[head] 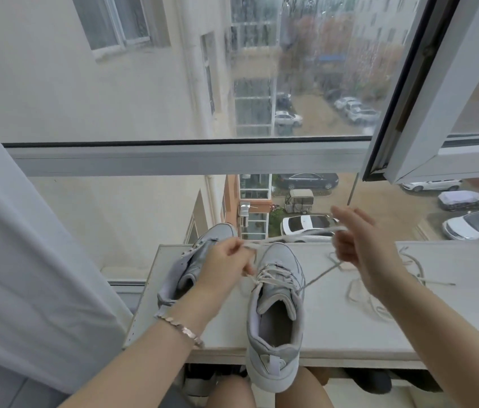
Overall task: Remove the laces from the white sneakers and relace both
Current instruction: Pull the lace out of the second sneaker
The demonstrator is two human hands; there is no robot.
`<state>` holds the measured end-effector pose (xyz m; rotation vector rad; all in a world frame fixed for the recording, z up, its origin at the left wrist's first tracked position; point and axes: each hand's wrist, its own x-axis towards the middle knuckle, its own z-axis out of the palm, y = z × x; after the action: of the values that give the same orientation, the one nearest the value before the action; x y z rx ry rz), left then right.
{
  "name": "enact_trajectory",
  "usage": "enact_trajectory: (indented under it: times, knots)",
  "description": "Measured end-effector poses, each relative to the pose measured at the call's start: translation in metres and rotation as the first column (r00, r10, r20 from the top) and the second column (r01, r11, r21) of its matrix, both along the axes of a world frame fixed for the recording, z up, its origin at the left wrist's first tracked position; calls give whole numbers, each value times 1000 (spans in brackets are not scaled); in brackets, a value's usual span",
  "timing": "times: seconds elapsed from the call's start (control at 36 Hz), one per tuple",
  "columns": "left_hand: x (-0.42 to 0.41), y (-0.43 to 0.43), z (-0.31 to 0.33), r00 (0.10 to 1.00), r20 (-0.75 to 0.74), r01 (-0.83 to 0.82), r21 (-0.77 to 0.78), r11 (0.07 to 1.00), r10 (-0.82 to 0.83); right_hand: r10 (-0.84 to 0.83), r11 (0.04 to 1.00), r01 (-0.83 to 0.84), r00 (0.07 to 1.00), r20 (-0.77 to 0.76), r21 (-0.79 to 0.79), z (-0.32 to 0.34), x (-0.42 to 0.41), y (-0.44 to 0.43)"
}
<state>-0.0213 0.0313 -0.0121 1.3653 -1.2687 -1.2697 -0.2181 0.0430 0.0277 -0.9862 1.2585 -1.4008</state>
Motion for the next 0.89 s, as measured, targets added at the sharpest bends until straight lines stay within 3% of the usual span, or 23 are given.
enact_trajectory:
  times: [0.06, 0.11, 0.14, 0.19, 0.25, 0.31, 0.33, 0.39, 0.44, 0.47, 0.56, 0.64, 0.78, 0.89]
  knots:
    - [13, -6, 3, 983, -111, -142, 39, 989, 145, -165, 985, 146, 952, -257, -89, -6, -14, 1]
    - [28, -12, 9, 954, -116, -278, 6, 961, 277, -302, 952, 223, 809, -504, -211, -14, -29, 2]
    - [35, -15, 11, 946, -48, -323, -44, 946, 320, -310, 950, 213, 713, -629, -227, -17, -34, 2]
    - [46, -18, 12, 896, 290, -293, -188, 938, 338, -146, 986, 135, 452, -880, -94, -23, -39, 4]
    - [49, -13, 13, 725, 645, -135, -210, 968, 241, 177, 978, 76, 182, -967, 193, -26, -36, 6]
    - [42, -8, 10, 569, 805, 12, -213, 977, 168, 437, 898, 24, 59, -897, 439, -31, -30, 7]
    - [36, -4, 9, 530, 833, 78, -234, 969, 159, 486, 874, -3, 30, -874, 486, -34, -26, 8]
    - [22, 5, 6, 560, 811, 156, -303, 940, 169, 375, 926, -61, 53, -925, 372, -38, -17, 8]
    - [9, 15, -1, 621, 775, 199, -299, 933, 116, 176, 980, -126, 172, -969, 156, -40, -7, 6]
    - [2, 19, -6, 624, 779, 225, -260, 939, 66, 168, 977, -169, 245, -955, 129, -41, -2, 5]
    - [-15, 31, -22, 586, 805, 277, -94, 956, -91, 417, 903, -266, 353, -838, 337, -43, 12, 3]
    - [-23, 41, -38, 587, 799, 281, -52, 958, -129, 456, 888, -244, 345, -820, 390, -50, 16, -1]
    - [-26, 49, -53, 763, 630, 268, -106, 958, -144, 523, 846, -276, 254, -814, 457, -53, 20, -5]
    - [-28, 53, -54, 821, 540, 241, -39, 970, -182, 576, 813, -301, 282, -768, 499, -50, 18, -11]
